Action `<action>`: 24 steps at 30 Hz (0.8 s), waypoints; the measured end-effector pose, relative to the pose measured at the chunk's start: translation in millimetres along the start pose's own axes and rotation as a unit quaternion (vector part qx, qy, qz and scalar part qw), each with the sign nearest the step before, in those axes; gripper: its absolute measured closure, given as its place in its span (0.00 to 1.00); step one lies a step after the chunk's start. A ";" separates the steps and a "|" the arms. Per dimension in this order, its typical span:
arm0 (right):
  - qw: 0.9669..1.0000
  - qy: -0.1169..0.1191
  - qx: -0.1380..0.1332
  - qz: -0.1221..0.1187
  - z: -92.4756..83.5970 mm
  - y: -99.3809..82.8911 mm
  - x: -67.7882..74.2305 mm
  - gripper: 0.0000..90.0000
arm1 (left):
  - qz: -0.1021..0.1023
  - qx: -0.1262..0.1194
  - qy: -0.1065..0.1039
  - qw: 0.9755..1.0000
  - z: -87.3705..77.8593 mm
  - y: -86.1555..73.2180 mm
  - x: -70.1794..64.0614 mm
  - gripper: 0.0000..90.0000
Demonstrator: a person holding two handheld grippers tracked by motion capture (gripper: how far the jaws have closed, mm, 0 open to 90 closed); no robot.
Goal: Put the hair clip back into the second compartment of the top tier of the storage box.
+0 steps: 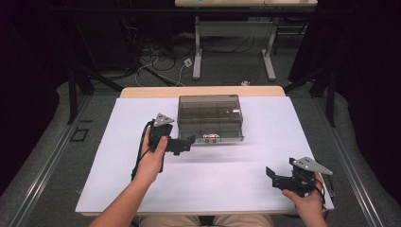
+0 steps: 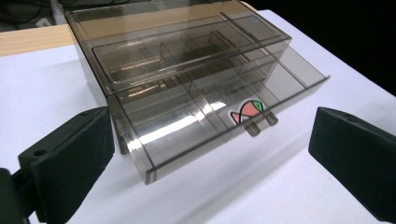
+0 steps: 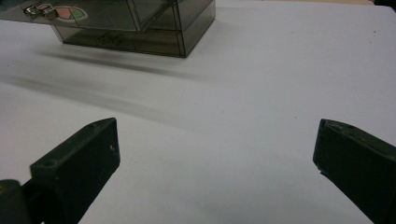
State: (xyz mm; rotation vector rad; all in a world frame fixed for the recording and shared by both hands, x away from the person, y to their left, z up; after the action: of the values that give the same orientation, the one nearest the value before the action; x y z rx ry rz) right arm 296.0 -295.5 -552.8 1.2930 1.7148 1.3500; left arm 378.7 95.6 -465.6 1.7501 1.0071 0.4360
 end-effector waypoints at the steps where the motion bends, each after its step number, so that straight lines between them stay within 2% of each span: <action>1: 1.000 0.000 0.000 0.000 -0.1 0.0 0.1 0.00 | 0.003 0.001 0.000 1.000 -1.8 -0.8 0.6 0.00; 10: 1.000 0.001 0.000 0.001 0.2 -0.2 0.3 0.00 | 0.019 0.004 -0.015 1.000 -22.0 -15.2 10.7 0.01; 16: 1.000 0.000 -0.001 -0.003 0.2 -0.3 0.5 0.00 | 0.015 -0.005 -0.011 1.000 -37.6 -26.5 22.3 0.01; 24: 1.000 -0.003 -0.003 -0.002 1.3 -0.9 0.5 0.00 | -0.009 -0.008 0.008 1.000 -58.1 -47.6 42.9 0.01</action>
State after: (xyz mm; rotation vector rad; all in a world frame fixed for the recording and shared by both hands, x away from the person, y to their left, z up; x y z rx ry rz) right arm 296.7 -294.6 -554.0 1.2889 1.7076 1.3471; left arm 343.3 170.1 -491.6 1.7243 1.0278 0.4473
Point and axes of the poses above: each handheld gripper's, and its own axes: z roughly forward along the jaws, y roughly out of its top, x roughly to its left, the point moved 3 cm from there along z, roughly forward along the jaws, and after that the axes turned 9 degrees about -x, right-handed, at the moved point
